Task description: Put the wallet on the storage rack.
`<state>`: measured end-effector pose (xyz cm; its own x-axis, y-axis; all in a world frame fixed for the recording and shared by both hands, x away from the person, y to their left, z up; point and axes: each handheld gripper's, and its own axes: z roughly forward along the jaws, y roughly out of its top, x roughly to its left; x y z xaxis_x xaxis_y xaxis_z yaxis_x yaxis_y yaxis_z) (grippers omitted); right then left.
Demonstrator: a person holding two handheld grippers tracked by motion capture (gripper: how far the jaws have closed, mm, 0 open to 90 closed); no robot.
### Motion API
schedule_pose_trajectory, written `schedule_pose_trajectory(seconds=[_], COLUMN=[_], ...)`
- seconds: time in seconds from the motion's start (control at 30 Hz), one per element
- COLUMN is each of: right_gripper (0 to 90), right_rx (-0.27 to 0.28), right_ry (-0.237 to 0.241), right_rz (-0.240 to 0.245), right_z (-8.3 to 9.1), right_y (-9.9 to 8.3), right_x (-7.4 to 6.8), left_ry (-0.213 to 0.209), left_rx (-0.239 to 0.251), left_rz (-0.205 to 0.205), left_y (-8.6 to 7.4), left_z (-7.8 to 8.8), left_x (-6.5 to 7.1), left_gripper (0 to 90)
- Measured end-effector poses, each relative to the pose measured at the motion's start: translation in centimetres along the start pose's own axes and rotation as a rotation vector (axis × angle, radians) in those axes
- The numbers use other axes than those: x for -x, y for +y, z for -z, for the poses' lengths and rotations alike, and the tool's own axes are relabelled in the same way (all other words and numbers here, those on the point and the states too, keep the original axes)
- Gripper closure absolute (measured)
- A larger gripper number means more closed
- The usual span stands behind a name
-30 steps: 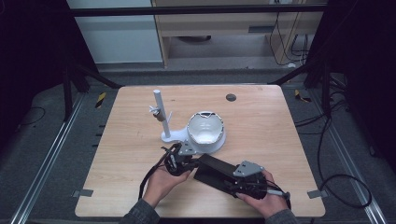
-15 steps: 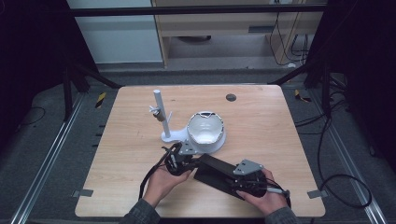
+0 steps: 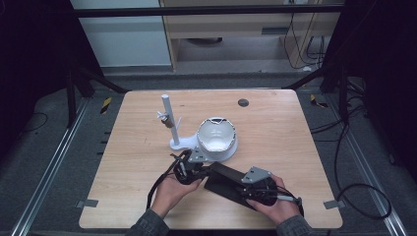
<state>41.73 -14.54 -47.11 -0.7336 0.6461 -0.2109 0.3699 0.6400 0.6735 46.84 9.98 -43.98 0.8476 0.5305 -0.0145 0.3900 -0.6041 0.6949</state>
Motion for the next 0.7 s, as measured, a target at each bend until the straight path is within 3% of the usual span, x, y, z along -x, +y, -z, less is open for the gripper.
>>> schedule_pose_trajectory(seconds=[0.2,0.33,0.5,0.6,0.7], right_gripper=[52.5,64.3,80.2,84.5,84.7], right_rx=[-0.010,-0.022,-0.021,-0.025,-0.012], right_ry=[-0.018,-0.041,-0.079,-0.089,-0.082], right_rz=[0.021,0.040,0.099,0.144,0.145], right_z=[-0.1,-0.1,0.2,0.5,0.9], right_y=[0.3,0.6,1.0,1.4,1.5], right_x=[0.0,0.0,0.2,0.4,0.7], left_ry=[-0.006,0.002,0.053,0.055,0.030], left_rx=[0.006,0.015,0.063,0.082,0.096], left_rz=[0.004,0.014,0.039,0.055,0.054], left_y=[0.2,0.2,-0.2,-0.6,-1.0], left_z=[0.1,0.3,1.5,2.2,2.6], left_x=[0.0,0.2,0.0,-0.3,-0.6], left_gripper=[83.1,79.0,53.5,38.6,26.0])
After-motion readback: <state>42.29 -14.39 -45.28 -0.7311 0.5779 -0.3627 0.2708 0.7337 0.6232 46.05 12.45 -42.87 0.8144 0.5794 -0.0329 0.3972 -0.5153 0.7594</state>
